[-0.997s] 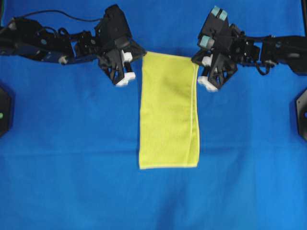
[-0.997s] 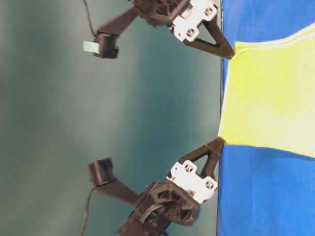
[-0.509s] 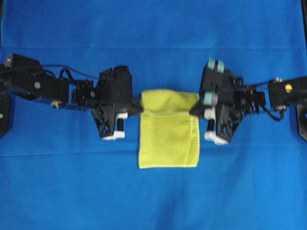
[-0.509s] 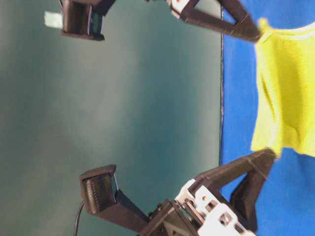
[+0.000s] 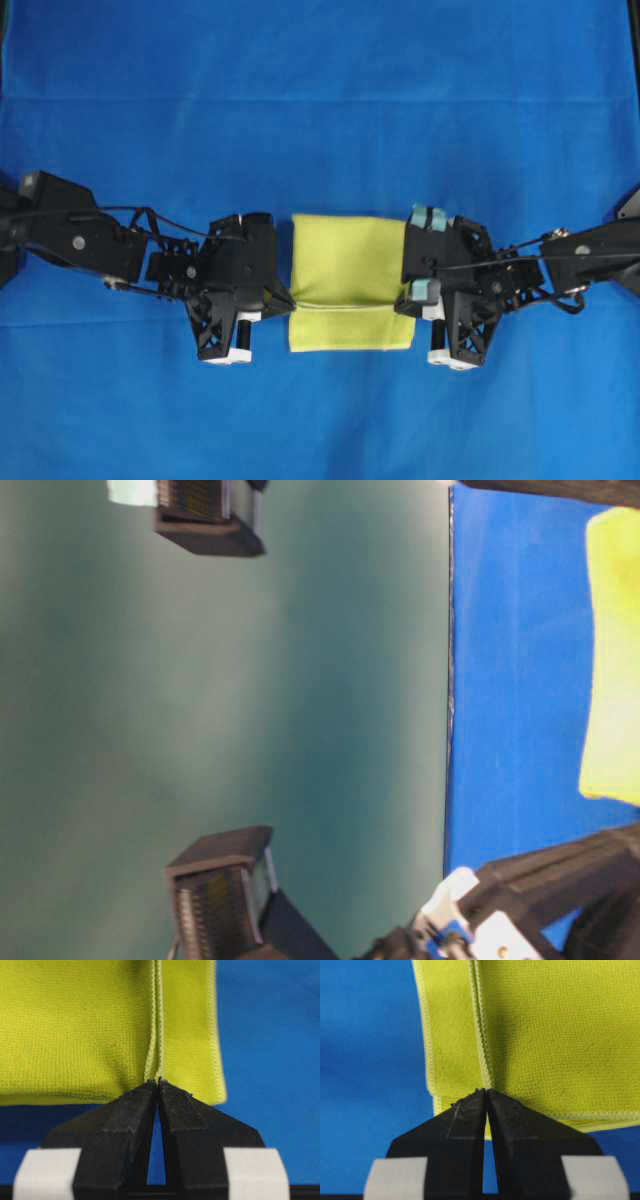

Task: Fold the yellow towel.
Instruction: 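Pull the top corners down to the bottom edge, folding again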

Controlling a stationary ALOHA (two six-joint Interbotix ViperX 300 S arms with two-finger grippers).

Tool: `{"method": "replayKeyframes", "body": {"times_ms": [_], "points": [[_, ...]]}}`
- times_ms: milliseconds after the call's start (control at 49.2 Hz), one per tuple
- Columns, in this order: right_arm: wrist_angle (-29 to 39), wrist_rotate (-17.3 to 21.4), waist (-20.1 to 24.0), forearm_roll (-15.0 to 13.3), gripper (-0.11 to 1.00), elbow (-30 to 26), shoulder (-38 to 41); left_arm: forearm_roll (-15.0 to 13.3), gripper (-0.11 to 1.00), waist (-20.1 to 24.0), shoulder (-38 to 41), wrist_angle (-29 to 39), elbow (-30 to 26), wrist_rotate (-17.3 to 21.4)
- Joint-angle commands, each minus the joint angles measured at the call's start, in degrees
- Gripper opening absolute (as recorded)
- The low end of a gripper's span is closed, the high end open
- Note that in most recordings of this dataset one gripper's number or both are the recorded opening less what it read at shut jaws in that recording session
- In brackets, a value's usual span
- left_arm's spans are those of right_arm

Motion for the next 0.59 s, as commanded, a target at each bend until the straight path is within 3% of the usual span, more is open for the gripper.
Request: {"method": "replayKeyframes", "body": {"times_ms": [0,570], "points": [[-0.18,0.26,0.88,0.09,0.03,-1.58,0.26,0.0,0.02,-0.79,0.09,-0.09,-1.23,-0.18],[-0.53,0.53,4.22,0.35,0.03,-2.46,1.67,0.0,0.02,-3.69,1.49,-0.09,-2.64,0.18]]}}
